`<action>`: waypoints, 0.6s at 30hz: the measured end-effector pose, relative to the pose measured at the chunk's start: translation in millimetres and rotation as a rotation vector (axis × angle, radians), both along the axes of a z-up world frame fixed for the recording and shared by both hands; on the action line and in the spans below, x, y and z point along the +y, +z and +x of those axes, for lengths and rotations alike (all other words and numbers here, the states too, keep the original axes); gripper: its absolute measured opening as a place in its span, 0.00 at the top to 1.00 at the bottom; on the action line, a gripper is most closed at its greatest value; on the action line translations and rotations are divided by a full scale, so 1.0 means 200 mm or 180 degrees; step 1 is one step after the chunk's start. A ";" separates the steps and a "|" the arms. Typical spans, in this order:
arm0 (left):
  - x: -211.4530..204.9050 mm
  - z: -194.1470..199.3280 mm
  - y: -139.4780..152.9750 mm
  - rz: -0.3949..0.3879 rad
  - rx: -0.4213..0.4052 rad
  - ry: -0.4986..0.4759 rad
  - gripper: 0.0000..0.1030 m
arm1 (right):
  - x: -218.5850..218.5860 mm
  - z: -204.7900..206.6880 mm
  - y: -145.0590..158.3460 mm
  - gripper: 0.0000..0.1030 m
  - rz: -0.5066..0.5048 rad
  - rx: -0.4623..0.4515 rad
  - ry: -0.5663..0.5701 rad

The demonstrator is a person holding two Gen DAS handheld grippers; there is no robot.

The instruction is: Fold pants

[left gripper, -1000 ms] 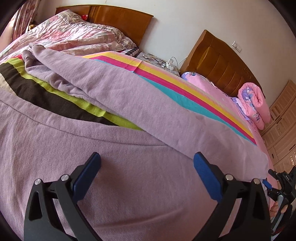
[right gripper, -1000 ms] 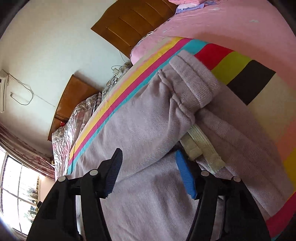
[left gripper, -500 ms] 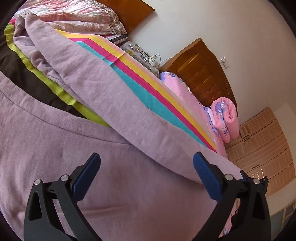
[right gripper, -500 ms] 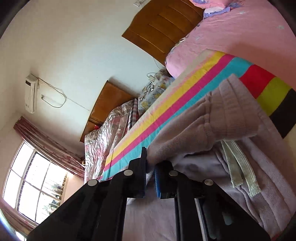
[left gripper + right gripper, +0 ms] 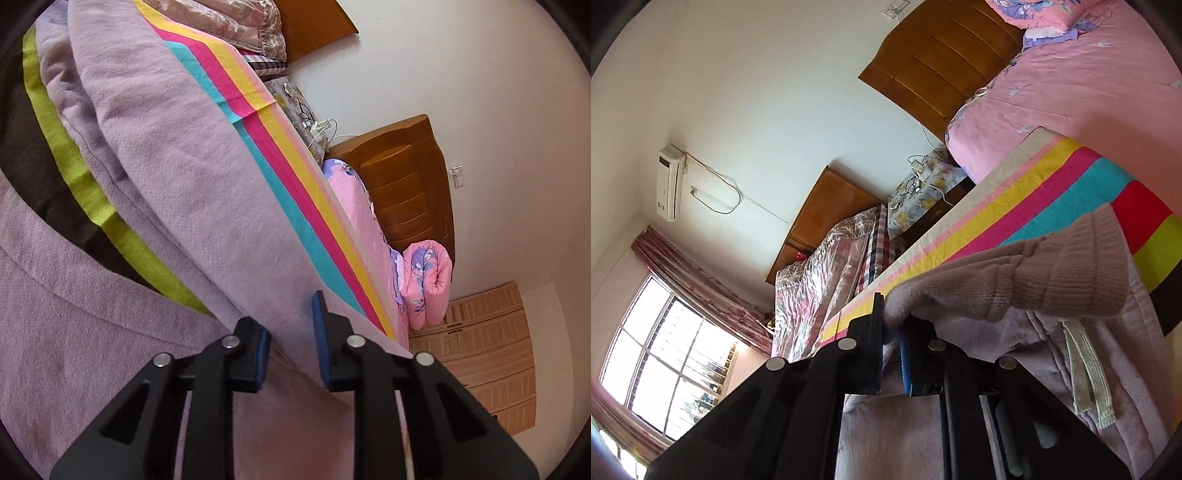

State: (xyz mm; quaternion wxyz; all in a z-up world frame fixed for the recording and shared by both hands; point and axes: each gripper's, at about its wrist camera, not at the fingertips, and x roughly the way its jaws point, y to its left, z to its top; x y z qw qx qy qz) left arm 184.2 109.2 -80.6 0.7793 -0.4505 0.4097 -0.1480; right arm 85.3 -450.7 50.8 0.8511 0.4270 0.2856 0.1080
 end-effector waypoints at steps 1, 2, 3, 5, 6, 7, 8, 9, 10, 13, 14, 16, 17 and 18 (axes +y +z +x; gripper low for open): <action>0.01 0.00 0.00 0.0038 -0.0023 0.0020 0.92 | 0.00 0.00 -0.02 0.89 -0.0001 0.0038 -0.0007; 0.03 0.00 0.01 0.0091 -0.0023 0.0061 0.92 | 0.00 0.00 -0.04 0.89 -0.0037 0.0083 -0.0018; 0.05 0.01 0.03 0.0121 -0.0041 0.0087 0.93 | 0.00 0.00 -0.06 0.89 -0.0072 0.0141 -0.0035; 0.05 0.02 0.09 0.0319 -0.0183 0.0014 0.95 | 0.00 0.01 -0.08 0.89 -0.0098 0.0242 -0.0023; 0.04 0.01 0.16 0.0504 -0.0275 -0.0021 0.95 | 0.00 0.01 -0.09 0.89 -0.0128 0.0277 -0.0024; 0.03 -0.02 0.23 0.0658 -0.0389 -0.0044 0.95 | 0.01 -0.01 -0.09 0.89 -0.0119 0.0295 -0.0023; 0.02 -0.07 0.32 0.0821 -0.0541 -0.0060 0.95 | 0.01 -0.05 -0.08 0.89 -0.0096 0.0273 0.0008; 0.01 -0.15 0.41 0.0986 -0.0730 -0.0080 0.95 | 0.02 -0.11 -0.07 0.89 -0.0114 0.0221 0.0057; 0.02 -0.25 0.48 0.1107 -0.0889 -0.0122 0.95 | 0.04 -0.18 -0.06 0.89 -0.0170 0.0168 0.0105; 0.06 -0.57 0.48 0.1309 -0.1000 -0.0272 0.95 | 0.05 -0.47 -0.14 0.89 -0.0230 0.0149 0.0229; 0.07 -0.67 0.42 0.1351 -0.0945 -0.0341 0.94 | 0.05 -0.57 -0.20 0.89 -0.0243 0.0231 0.0246; 0.07 -0.81 0.22 0.1496 -0.0706 -0.0460 0.94 | 0.08 -0.69 -0.38 0.89 -0.0334 0.0558 0.0262; 0.07 -0.85 0.12 0.1531 -0.0570 -0.0484 0.94 | 0.09 -0.72 -0.48 0.89 -0.0363 0.0746 0.0264; 0.09 -0.89 0.01 0.1489 -0.0431 -0.0487 0.94 | 0.09 -0.75 -0.55 0.89 -0.0354 0.0884 0.0237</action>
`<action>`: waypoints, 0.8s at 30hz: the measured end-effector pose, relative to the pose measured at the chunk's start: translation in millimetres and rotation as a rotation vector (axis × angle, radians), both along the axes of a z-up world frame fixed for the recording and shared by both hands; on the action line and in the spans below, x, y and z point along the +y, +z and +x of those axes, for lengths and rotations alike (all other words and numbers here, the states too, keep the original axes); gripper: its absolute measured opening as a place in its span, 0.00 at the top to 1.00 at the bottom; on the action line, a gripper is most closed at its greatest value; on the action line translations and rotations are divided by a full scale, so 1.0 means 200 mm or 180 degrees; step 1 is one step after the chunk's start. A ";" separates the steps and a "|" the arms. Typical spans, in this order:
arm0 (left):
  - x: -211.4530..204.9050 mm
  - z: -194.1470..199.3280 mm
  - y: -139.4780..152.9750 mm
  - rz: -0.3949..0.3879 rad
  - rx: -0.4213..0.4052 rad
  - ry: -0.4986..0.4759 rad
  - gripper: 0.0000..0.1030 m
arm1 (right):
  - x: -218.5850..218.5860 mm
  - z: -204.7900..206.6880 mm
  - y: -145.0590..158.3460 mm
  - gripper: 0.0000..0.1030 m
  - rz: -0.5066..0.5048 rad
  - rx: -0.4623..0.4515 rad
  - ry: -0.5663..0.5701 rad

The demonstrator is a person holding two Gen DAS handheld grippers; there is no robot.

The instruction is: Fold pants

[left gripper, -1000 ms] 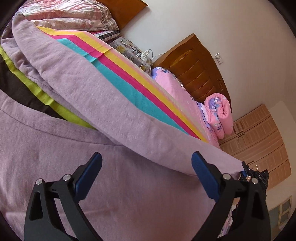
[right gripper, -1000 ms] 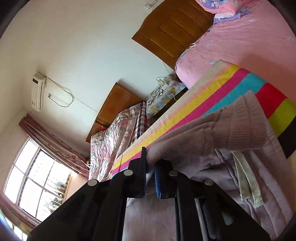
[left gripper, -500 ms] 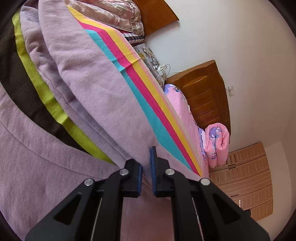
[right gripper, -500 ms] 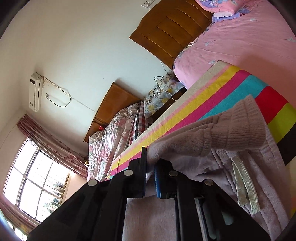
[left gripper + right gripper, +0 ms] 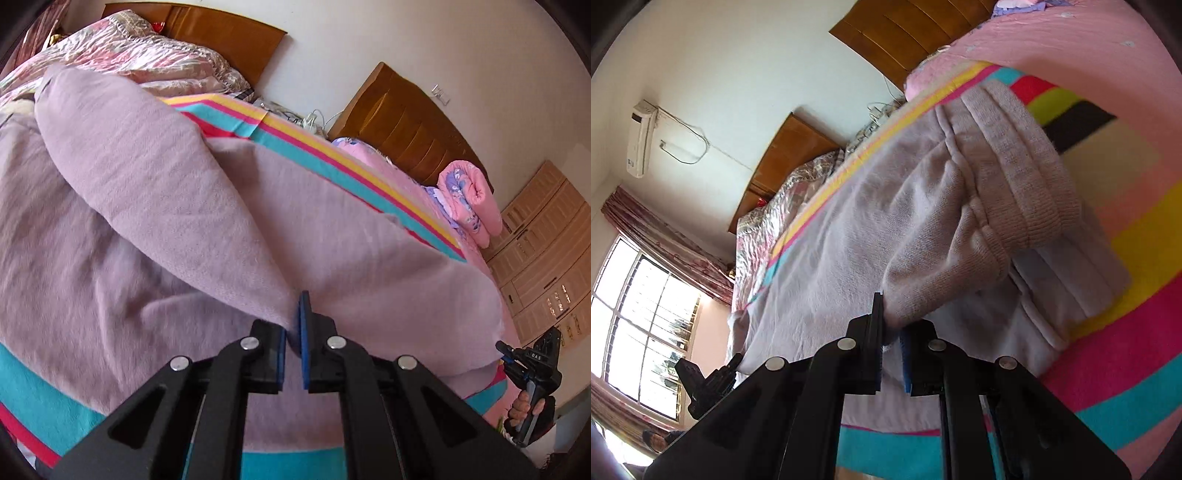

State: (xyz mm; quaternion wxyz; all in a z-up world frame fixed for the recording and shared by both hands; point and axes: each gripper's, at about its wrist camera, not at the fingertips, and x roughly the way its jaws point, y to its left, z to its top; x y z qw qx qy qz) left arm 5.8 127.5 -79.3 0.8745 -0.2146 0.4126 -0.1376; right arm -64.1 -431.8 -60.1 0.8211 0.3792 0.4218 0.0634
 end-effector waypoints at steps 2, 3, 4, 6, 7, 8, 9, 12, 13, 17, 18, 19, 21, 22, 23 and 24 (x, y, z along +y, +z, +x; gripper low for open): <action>0.05 -0.03 -0.08 -0.0246 0.0017 0.0082 0.94 | -0.01 -0.04 -0.04 0.91 0.0137 -0.0097 -0.0086; 0.06 -0.03 -0.08 -0.0277 0.0045 0.0080 0.93 | -0.02 -0.05 -0.03 0.91 0.0140 -0.0092 -0.0123; 0.07 -0.03 -0.06 -0.0287 0.0032 0.0070 0.90 | -0.01 -0.05 -0.01 0.91 0.0100 -0.0092 -0.0136; 0.08 -0.03 -0.02 -0.0341 -0.0015 0.0049 0.85 | 0.01 -0.04 0.03 0.88 0.0019 -0.0120 -0.0113; 0.09 -0.03 -0.01 -0.0365 -0.0010 0.0067 0.72 | 0.01 -0.04 0.04 0.87 -0.0001 -0.0121 -0.0110; 0.11 -0.03 0.00 -0.0409 -0.0002 0.0126 0.51 | 0.00 -0.04 0.04 0.85 -0.0005 -0.0102 -0.0145; 0.14 -0.02 -0.01 -0.0491 0.0003 0.0208 0.45 | -0.01 -0.05 0.03 0.81 0.0009 -0.0074 -0.0211; 0.23 0.01 -0.07 -0.0728 0.0086 0.0327 0.44 | -0.06 -0.08 0.01 0.81 0.0175 -0.0138 -0.0336; 0.25 0.01 -0.07 -0.0777 0.0079 0.0340 0.47 | -0.08 -0.08 0.01 0.81 0.0209 -0.0144 -0.0365; 0.26 0.02 -0.07 -0.0601 0.0104 0.0367 0.80 | -0.12 -0.10 0.00 0.81 0.0222 -0.0189 -0.0457; 0.26 0.03 -0.07 -0.0600 0.0117 0.0360 0.84 | -0.11 -0.10 0.00 0.82 0.0170 -0.0206 -0.0470; 0.26 0.01 -0.06 -0.0597 0.0109 0.0378 0.89 | -0.10 -0.09 0.02 0.86 0.0066 -0.0190 -0.0475; 0.26 -0.03 0.01 -0.0507 -0.0020 0.0409 0.90 | -0.06 -0.09 0.12 0.89 -0.0167 -0.0281 -0.0403; 0.26 -0.07 0.07 -0.0434 -0.0109 0.0415 0.91 | -0.02 -0.08 0.19 0.89 -0.0298 -0.0349 -0.0341; 0.26 -0.11 0.13 -0.0362 -0.0198 0.0417 0.91 | 0.00 -0.09 0.25 0.89 -0.0390 -0.0403 -0.0277; 0.27 -0.16 0.20 -0.0289 -0.0273 0.0422 0.91 | 0.01 -0.09 0.28 0.89 -0.0434 -0.0425 -0.0234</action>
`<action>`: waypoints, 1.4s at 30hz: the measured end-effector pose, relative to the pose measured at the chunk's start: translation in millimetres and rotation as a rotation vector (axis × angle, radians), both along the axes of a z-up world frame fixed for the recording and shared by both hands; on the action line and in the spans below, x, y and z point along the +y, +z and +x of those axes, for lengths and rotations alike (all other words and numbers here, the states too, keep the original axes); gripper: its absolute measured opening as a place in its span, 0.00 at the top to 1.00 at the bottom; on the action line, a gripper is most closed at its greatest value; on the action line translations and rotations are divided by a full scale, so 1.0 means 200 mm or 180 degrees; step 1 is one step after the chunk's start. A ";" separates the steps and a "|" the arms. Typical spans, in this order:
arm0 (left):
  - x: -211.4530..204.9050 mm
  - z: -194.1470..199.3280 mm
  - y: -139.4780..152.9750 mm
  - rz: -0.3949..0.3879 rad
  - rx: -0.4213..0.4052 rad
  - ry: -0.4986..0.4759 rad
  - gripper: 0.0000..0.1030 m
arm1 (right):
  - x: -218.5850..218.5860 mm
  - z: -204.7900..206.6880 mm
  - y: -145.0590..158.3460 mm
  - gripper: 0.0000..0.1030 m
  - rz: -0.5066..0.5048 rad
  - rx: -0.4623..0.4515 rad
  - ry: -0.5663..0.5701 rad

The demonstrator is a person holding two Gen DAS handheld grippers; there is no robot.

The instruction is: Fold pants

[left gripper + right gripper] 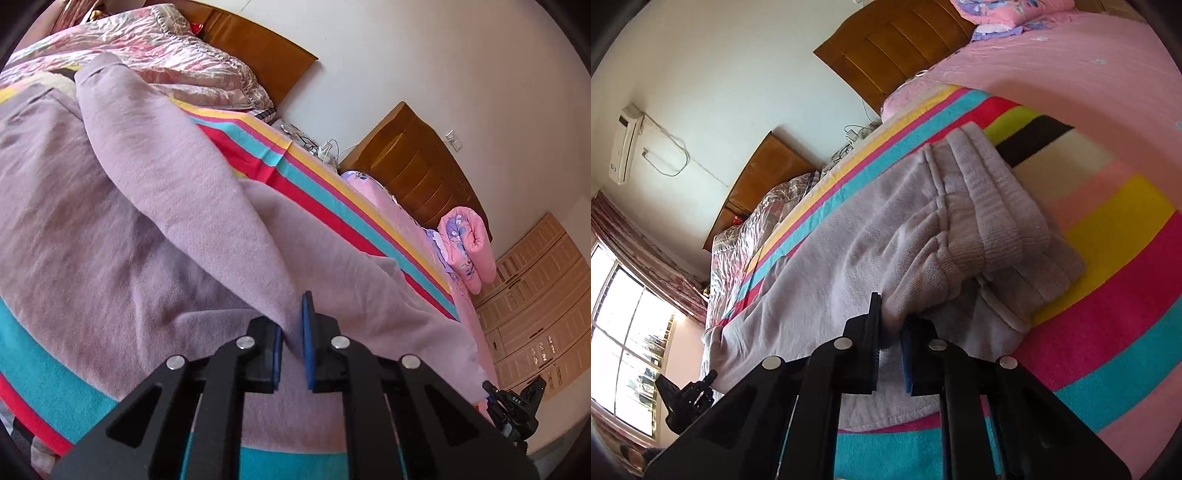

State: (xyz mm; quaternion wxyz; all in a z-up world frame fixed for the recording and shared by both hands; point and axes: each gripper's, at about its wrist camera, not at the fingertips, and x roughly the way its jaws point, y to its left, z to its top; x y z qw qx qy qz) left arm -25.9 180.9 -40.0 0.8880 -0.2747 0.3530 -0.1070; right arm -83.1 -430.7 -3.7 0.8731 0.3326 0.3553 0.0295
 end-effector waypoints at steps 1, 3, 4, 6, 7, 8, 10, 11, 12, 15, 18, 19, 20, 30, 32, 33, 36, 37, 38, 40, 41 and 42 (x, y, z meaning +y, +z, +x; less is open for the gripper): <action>0.00 -0.03 0.04 0.0062 -0.0026 0.0015 0.91 | -0.01 -0.01 0.01 0.89 -0.0017 0.0014 0.0019; 0.01 -0.08 0.04 0.0114 0.0086 -0.0006 0.91 | -0.04 -0.02 -0.03 0.89 0.0013 0.0132 0.0040; 0.01 -0.09 0.00 0.0152 0.0168 -0.0027 0.91 | -0.07 -0.04 -0.09 0.89 0.0103 0.0227 0.0034; -0.01 -0.09 -0.10 0.0297 0.0308 -0.0048 0.91 | -0.10 -0.05 -0.22 0.89 0.0268 0.0418 -0.0025; -0.03 -0.07 -0.14 0.0298 0.0375 -0.0040 0.91 | -0.09 -0.05 -0.26 0.89 0.0318 0.0424 -0.0047; -0.04 -0.06 -0.18 0.0292 0.0411 -0.0025 0.90 | -0.09 -0.06 -0.27 0.89 0.0381 0.0363 -0.0080; -0.04 -0.05 -0.19 0.0323 0.0366 -0.0021 0.86 | -0.11 -0.07 -0.27 0.88 0.0463 0.0375 -0.0126; -0.04 -0.04 -0.18 0.0325 0.0366 -0.0040 0.83 | -0.11 -0.07 -0.27 0.87 0.0464 0.0389 -0.0130; -0.04 -0.04 -0.17 0.0325 0.0358 -0.0057 0.78 | -0.11 -0.07 -0.26 0.84 0.0446 0.0394 -0.0127; -0.04 -0.04 -0.13 0.0314 0.0301 -0.0030 0.44 | -0.09 -0.10 -0.24 0.75 0.0423 0.0383 -0.0127; -0.04 -0.04 -0.14 0.0279 0.0310 -0.0045 0.44 | -0.03 -0.11 -0.21 0.69 0.0371 0.0377 -0.0083; -0.05 -0.04 -0.14 0.0292 0.0305 -0.0049 0.45 | -0.01 -0.11 -0.21 0.69 0.0313 0.0372 -0.0066; -0.06 -0.04 -0.14 0.0339 0.0294 -0.0072 0.59 | 0.00 -0.11 -0.20 0.69 0.0241 0.0365 -0.0044; -0.13 -0.04 -0.12 0.0497 0.0302 -0.0130 0.90 | 0.05 -0.11 -0.15 0.90 0.0187 0.0297 -0.0156; -0.14 -0.06 -0.14 0.0499 0.0349 -0.0128 0.90 | 0.04 -0.13 -0.20 0.89 0.0240 0.0388 -0.0169; -0.14 -0.07 -0.15 0.0468 0.0362 -0.0133 0.90 | 0.04 -0.14 -0.21 0.87 0.0279 0.0394 -0.0176; -0.10 -0.06 -0.14 0.0261 0.0362 -0.0181 0.89 | 0.05 -0.14 -0.21 0.78 0.0355 0.0419 -0.0151; -0.08 -0.05 -0.14 0.0193 0.0358 -0.0161 0.85 | 0.07 -0.14 -0.20 0.70 0.0343 0.0414 -0.0104; -0.06 -0.04 -0.14 0.0114 0.0346 -0.0134 0.79 | 0.09 -0.13 -0.19 0.67 0.0346 0.0421 -0.0039; -0.03 -0.01 -0.14 0.0031 0.0328 -0.0083 0.75 | 0.14 -0.11 -0.20 0.66 0.0370 0.0470 0.0088; -0.02 0.01 -0.15 0.0014 0.0347 -0.0103 0.77 | 0.16 -0.11 -0.21 0.66 0.0350 0.0474 0.0108; -0.03 0.02 -0.17 0.0002 0.0385 -0.0137 0.77 | 0.18 -0.11 -0.21 0.66 0.0314 0.0457 0.0123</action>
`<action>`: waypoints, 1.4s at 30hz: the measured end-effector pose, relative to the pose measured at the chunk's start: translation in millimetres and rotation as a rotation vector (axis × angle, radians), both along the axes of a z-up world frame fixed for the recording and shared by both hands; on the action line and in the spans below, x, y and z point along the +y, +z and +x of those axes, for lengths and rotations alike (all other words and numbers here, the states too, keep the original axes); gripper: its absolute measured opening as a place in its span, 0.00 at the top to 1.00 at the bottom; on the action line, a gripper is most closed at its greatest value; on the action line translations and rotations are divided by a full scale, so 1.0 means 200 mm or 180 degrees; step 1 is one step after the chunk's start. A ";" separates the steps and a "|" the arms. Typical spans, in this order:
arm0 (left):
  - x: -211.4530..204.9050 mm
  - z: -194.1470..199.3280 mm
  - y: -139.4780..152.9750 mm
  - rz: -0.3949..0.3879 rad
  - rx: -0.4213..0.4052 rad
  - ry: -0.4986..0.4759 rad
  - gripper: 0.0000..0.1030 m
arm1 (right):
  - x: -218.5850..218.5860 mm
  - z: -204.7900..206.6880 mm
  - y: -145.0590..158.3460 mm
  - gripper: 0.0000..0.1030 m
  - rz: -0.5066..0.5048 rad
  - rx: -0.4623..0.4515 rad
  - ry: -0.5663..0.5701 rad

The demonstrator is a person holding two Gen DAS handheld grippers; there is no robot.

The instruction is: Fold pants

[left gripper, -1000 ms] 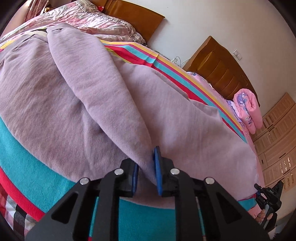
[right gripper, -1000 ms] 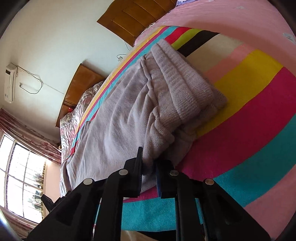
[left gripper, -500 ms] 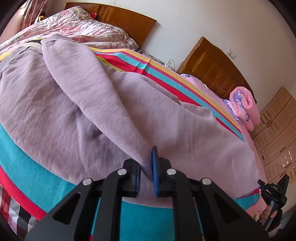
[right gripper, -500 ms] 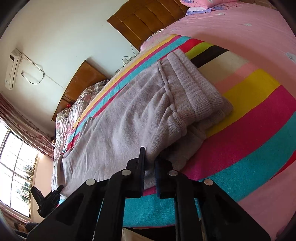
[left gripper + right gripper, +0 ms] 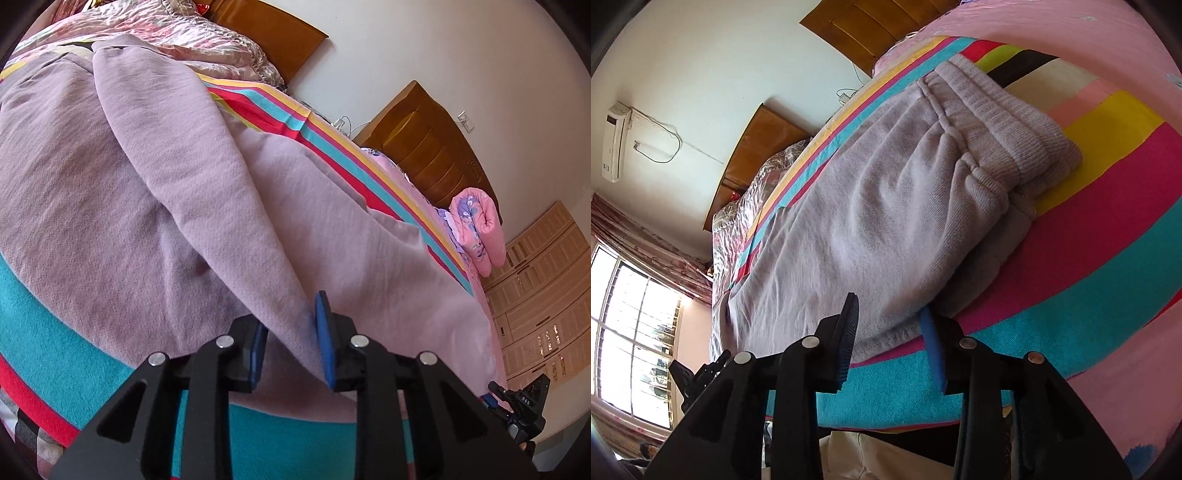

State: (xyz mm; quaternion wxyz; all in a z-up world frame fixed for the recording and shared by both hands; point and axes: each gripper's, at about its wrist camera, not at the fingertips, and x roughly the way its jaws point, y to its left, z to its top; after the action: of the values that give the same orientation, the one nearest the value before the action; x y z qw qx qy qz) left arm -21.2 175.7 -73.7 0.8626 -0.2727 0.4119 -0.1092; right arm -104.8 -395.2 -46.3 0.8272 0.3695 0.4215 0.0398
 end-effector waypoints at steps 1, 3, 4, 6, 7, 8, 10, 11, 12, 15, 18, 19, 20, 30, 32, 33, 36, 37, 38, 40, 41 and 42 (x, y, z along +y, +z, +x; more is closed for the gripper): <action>-0.01 0.00 -0.01 0.0014 0.0002 -0.0019 0.87 | 0.01 0.00 0.00 0.70 -0.0062 -0.0014 0.0000; -0.02 -0.03 0.01 0.0114 -0.0032 0.0000 0.93 | 0.02 -0.01 0.04 0.91 -0.0111 -0.0069 -0.0014; -0.03 -0.05 0.04 0.0200 -0.0078 0.0014 0.93 | 0.02 -0.03 0.06 0.91 -0.0126 -0.0121 -0.0026; -0.05 -0.10 0.09 0.0296 -0.0145 0.0033 0.93 | 0.03 -0.04 0.11 0.92 -0.0184 -0.0171 -0.0029; -0.05 -0.11 0.08 0.0286 -0.0126 0.0036 0.94 | 0.03 -0.04 0.12 0.92 -0.0227 -0.0148 -0.0029; -0.05 -0.11 0.07 0.0326 -0.0082 0.0024 0.93 | 0.03 -0.03 0.11 0.92 -0.0262 -0.0107 -0.0021; -0.06 -0.09 -0.01 0.0398 0.0016 0.0031 0.94 | 0.02 -0.02 0.03 0.93 -0.0275 0.0039 -0.0046; -0.06 -0.10 -0.02 0.0374 -0.0032 0.0051 0.94 | 0.02 -0.02 -0.01 0.93 -0.0251 0.0082 -0.0062; -0.07 -0.10 -0.02 0.0398 -0.0031 0.0041 0.94 | 0.01 -0.04 -0.02 0.94 -0.0214 0.0043 -0.0097; -0.05 -0.10 -0.02 0.0369 -0.0030 0.0022 0.90 | 0.02 -0.03 0.00 0.94 -0.0270 0.0022 -0.0097; -0.06 -0.10 0.00 0.0408 -0.0049 -0.0002 0.85 | 0.05 -0.03 0.01 0.86 -0.0364 0.0111 0.0016; -0.07 -0.10 0.01 0.0439 -0.0067 -0.0003 0.69 | 0.05 -0.04 0.03 0.70 -0.0404 0.0190 0.0030; -0.07 -0.11 0.04 0.0499 -0.0112 0.0030 0.43 | 0.06 -0.05 0.06 0.56 -0.0533 0.0285 -0.0002; 0.09 0.06 0.03 0.0474 -0.0027 0.0328 0.48 | 0.59 0.33 0.50 0.37 -0.1571 -0.0800 0.1163; 0.09 0.04 0.02 0.0546 -0.0018 0.0343 0.86 | 0.84 0.51 0.50 0.40 -0.1813 -0.1050 0.1704; 0.11 0.01 0.02 0.0483 -0.0064 0.0389 0.88 | 0.96 0.62 0.48 0.43 -0.1977 -0.1102 0.1958; 0.12 -0.06 0.02 0.0578 -0.0069 0.0442 0.89 | 1.29 0.90 0.42 0.47 -0.2318 -0.1268 0.2694; 0.13 -0.07 0.01 0.0560 -0.0044 0.0450 0.89 | 1.38 0.98 0.41 0.47 -0.2363 -0.1326 0.2894; 0.13 -0.07 0.00 0.0550 -0.0022 0.0454 0.88 | 1.46 1.07 0.39 0.47 -0.2343 -0.1347 0.3112; 0.14 -0.07 -0.02 0.0491 -0.0021 0.0473 0.85 | 1.59 1.22 0.32 0.50 -0.2411 -0.1331 0.3449; 0.15 -0.08 -0.02 0.0474 -0.0028 0.0473 0.83 | 1.64 1.28 0.28 0.53 -0.2392 -0.1277 0.3599; 0.15 -0.07 -0.02 0.0478 -0.0030 0.0460 0.82 | 1.69 1.34 0.25 0.59 -0.2356 -0.1212 0.3741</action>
State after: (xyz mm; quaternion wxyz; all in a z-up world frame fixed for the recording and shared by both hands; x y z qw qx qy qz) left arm -35.2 205.7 -78.0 0.8882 -0.2358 0.3940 -0.0168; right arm 162.6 -56.8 3.0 0.7991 -0.2364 0.3850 0.3966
